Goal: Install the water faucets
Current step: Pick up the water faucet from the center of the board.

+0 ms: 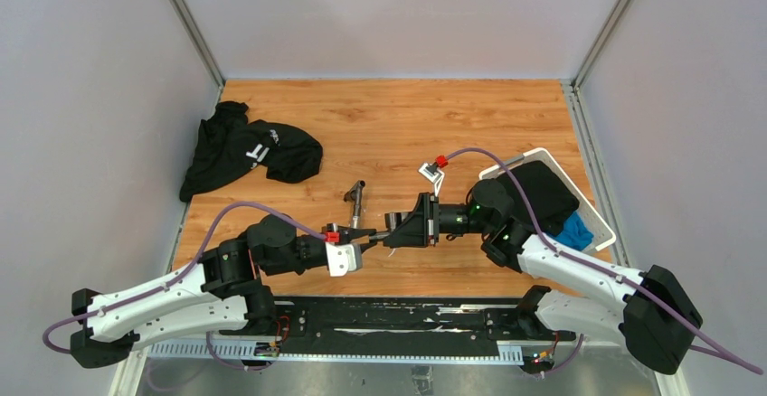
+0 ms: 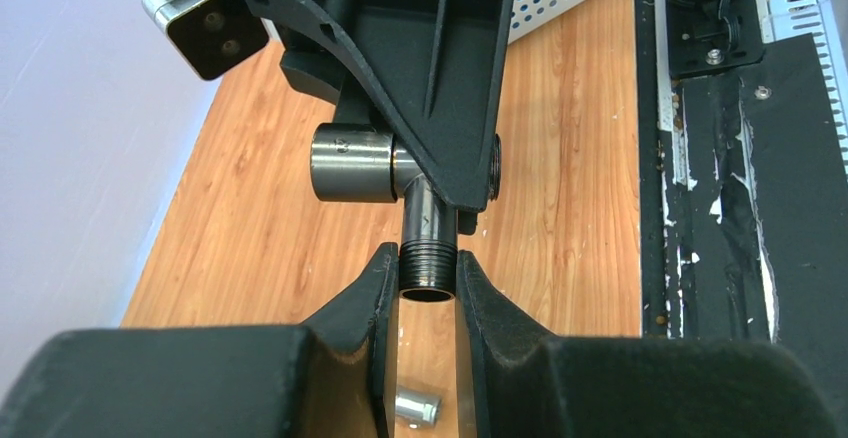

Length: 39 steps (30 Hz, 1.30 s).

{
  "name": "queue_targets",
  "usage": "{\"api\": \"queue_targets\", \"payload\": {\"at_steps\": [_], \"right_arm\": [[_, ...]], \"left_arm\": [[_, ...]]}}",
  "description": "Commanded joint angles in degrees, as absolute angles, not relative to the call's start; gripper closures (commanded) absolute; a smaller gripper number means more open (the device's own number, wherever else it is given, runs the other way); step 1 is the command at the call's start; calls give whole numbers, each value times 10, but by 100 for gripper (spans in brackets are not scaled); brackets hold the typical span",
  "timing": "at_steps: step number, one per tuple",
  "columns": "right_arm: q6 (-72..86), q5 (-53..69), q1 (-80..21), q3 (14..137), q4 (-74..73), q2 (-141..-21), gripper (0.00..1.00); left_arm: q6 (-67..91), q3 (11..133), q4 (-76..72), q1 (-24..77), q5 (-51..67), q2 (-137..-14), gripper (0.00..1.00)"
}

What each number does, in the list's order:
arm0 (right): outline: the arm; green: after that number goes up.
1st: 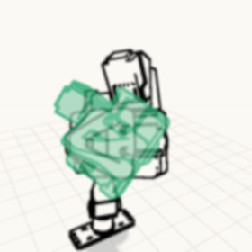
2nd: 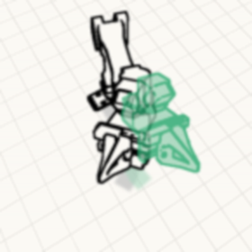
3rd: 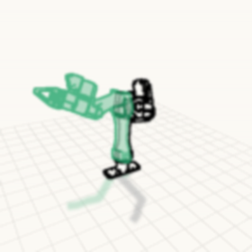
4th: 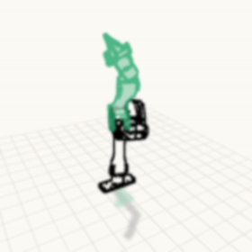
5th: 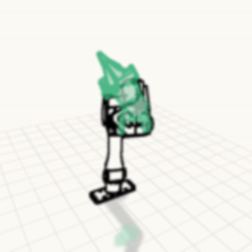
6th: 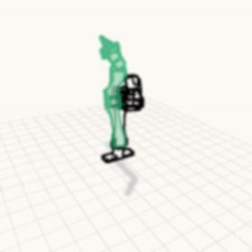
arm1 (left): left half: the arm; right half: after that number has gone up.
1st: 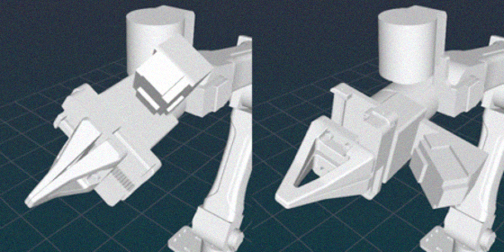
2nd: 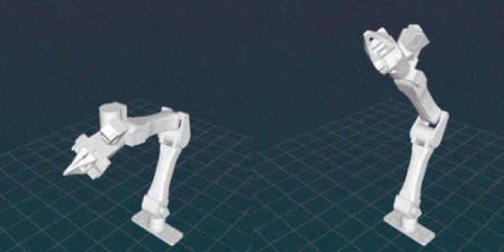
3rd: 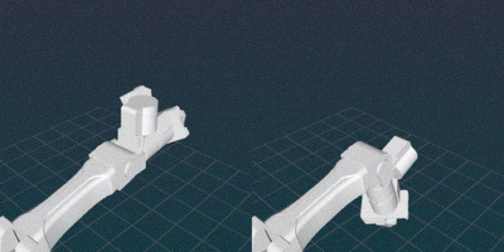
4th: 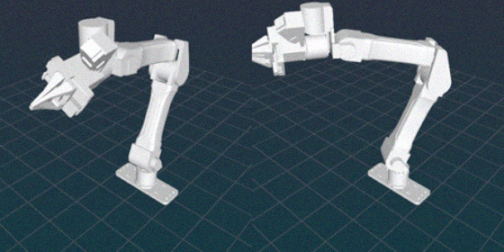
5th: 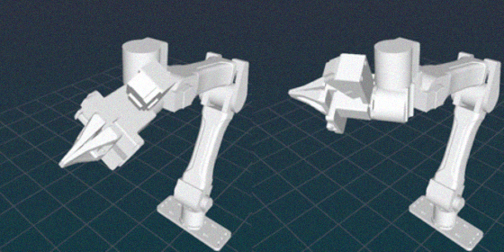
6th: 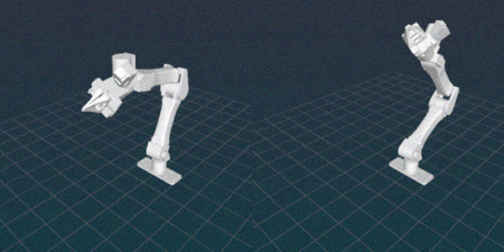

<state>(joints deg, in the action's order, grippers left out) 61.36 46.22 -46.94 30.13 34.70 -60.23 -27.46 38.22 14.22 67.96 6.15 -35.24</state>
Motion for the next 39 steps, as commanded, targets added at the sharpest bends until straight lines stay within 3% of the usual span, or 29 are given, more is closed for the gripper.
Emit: {"api": "queue_targets", "payload": {"at_steps": [1,7,8,10,11,12,21,24,27,31,34,39], "right_arm": [[617,482,-482,308,394,-601,100],[596,419,-483,285,388,-550,100],[578,396,-483,285,360,-529,100],[542,358,-483,291,286,-502,100],[521,323,-482,296,245,-487,100],[499,297,-481,301,204,-473,100],[402,91,-465,358,-46,-405,100],[365,8,-463,384,-131,-382,100],[309,-93,-453,427,-240,-367,100],[276,-112,-444,454,-274,-360,100],[279,-101,-443,456,-276,-362,100],[273,-85,-443,456,-276,-362,100]], "left_arm": [[-272,378,96,683,83,-366,100],[-240,366,74,683,27,-359,100],[-221,363,66,683,7,-357,89],[-189,364,55,683,-26,-353,30],[-185,365,53,683,-30,-350,12],[-177,365,53,683,-33,-347,2],[62,449,208,682,-254,-405,0],[251,475,267,681,-426,-456,0],[381,515,381,678,-487,-551,0],[420,516,369,677,-527,-652,0],[418,546,348,651,-473,-727,0],[504,616,457,634,-504,-875,3]]}}
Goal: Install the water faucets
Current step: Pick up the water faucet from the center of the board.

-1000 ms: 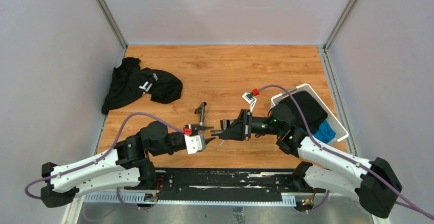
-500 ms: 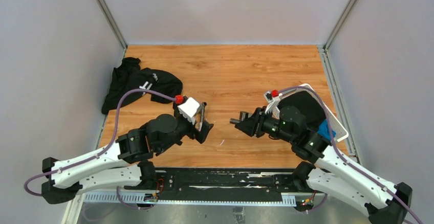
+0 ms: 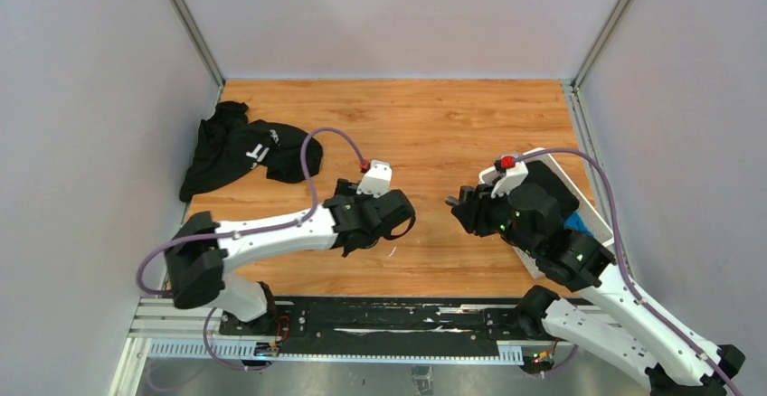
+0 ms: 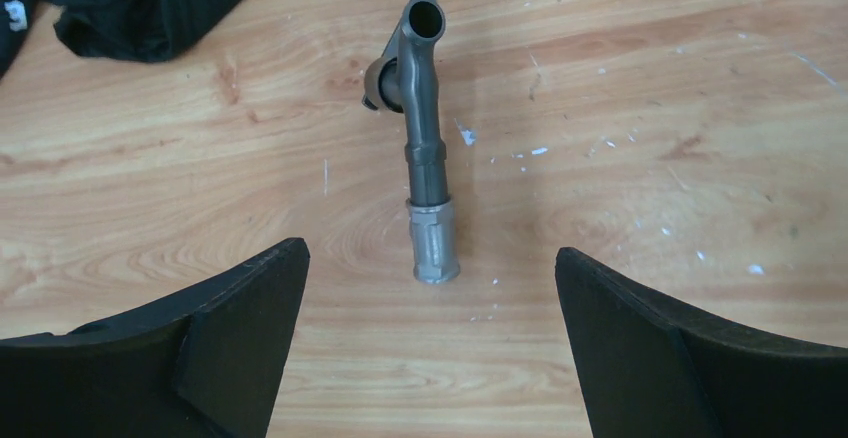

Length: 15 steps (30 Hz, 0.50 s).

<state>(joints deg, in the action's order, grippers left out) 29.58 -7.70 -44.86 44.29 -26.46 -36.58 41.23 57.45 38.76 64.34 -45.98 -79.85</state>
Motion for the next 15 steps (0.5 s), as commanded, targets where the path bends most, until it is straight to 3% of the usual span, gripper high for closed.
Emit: {"api": "queue_targets", "payload": {"at_steps": [1,6,9,15], "right_arm": [[265,-87,-443,458,-276,-362,100],[244,-90,-442,477,-281,-375,100],[247,-87,-442,476,-282,-379,100],[247,-79,-441,474,-280,-389,100]], "left_arm": [[517,616,459,634,-503,-898,3],[537,604,416,611,-441,-964,6],[517,577,362,570,-389,-972,1],[517,588,360,555,-382,-1021,0]]}}
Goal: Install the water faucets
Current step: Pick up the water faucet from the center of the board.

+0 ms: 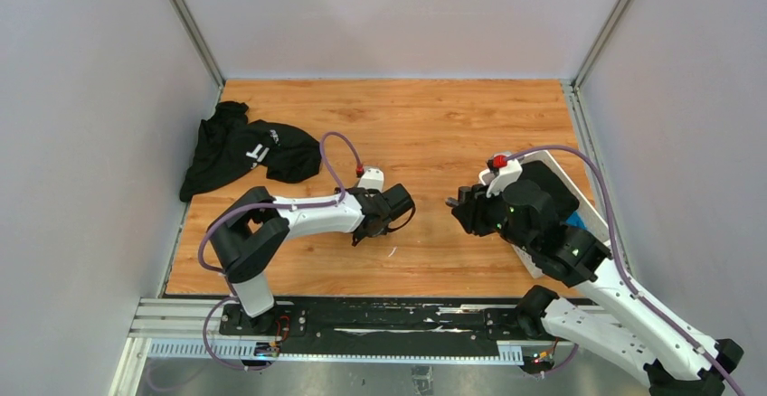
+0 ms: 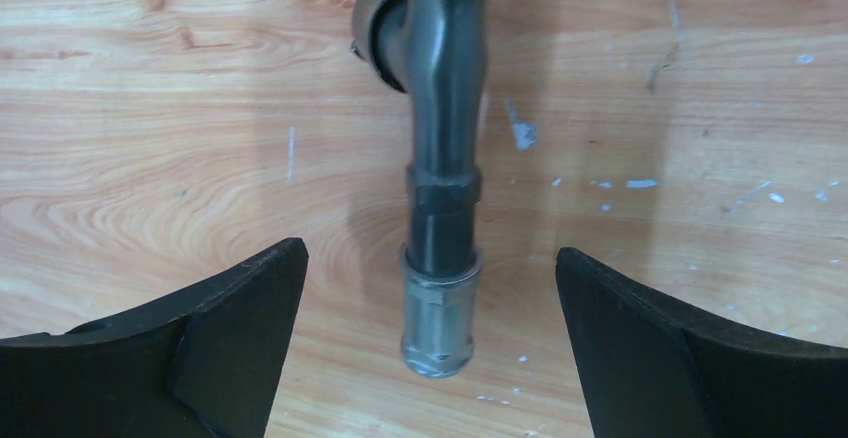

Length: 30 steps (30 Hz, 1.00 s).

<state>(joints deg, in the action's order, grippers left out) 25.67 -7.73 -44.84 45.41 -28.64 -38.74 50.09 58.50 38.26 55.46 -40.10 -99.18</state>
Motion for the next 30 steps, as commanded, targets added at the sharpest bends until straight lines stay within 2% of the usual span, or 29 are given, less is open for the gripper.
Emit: {"api": "queue_targets", "payload": {"at_steps": [1,3,7,13,26,30], "right_arm": [[246,-82,-441,474,-280,-390,100],[241,-85,-440,476,-280,-391,100],[239,-80,-438,480,-281,-397,100],[240,-73,-436,483,-280,-407,100],[266,-57,-428,471,-272,-423,100],[269,-56,-426,471,-272,-424,100]], "left_arm": [[514,581,347,555,-374,-1022,0],[512,565,323,555,-357,-1021,4],[519,565,329,555,-358,-1021,22],[534,540,341,555,-368,-1002,38],[525,522,352,555,-393,-984,46],[514,526,340,554,-382,-986,54]]}}
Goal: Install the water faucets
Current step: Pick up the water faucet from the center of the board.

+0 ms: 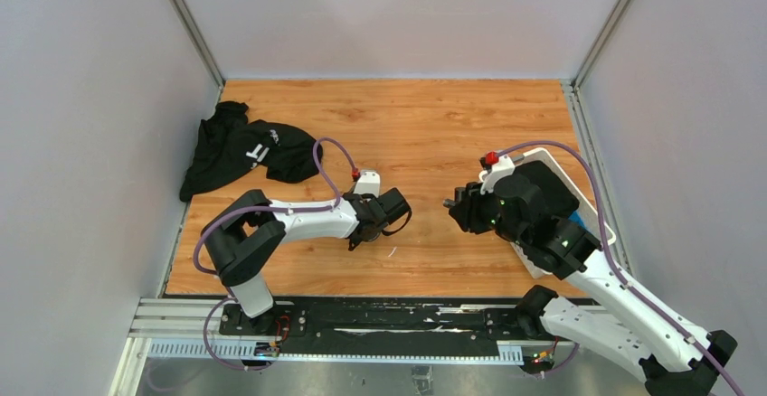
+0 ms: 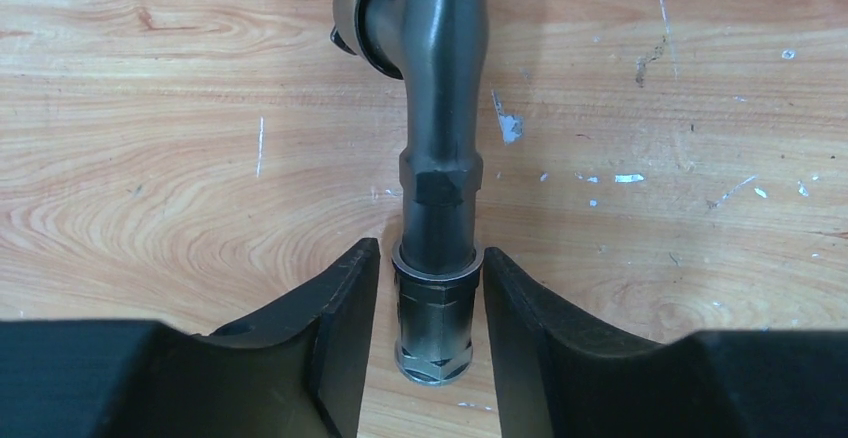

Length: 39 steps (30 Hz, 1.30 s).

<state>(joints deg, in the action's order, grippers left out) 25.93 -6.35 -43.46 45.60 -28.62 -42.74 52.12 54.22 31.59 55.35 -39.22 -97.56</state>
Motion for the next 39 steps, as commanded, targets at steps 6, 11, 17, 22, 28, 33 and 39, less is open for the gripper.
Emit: {"api": "queue_targets", "payload": {"at_steps": [6,11,17,22,28,33,39], "right_arm": [[274,-61,-420,464,-278,-420,100],[272,-52,-416,460,-277,-423,100],[228,-17,-416,440,-227,-400,100],[183,52,-423,345,-38,-323,100],[80,-18,-526,285,203,-327,100],[-98,-172,-672,302,303,-409,100],[-298,-295,-788,326,368,-497,100]], "left_arm": [[513,543,365,554,-394,-987,92],[502,560,393,553,-400,-938,100],[439,549,289,491,-208,-685,100],[491,533,189,388,-37,-523,100],[576,523,125,359,20,-486,100],[662,463,29,347,44,-469,100],[709,427,3,347,2,-423,100]]}}
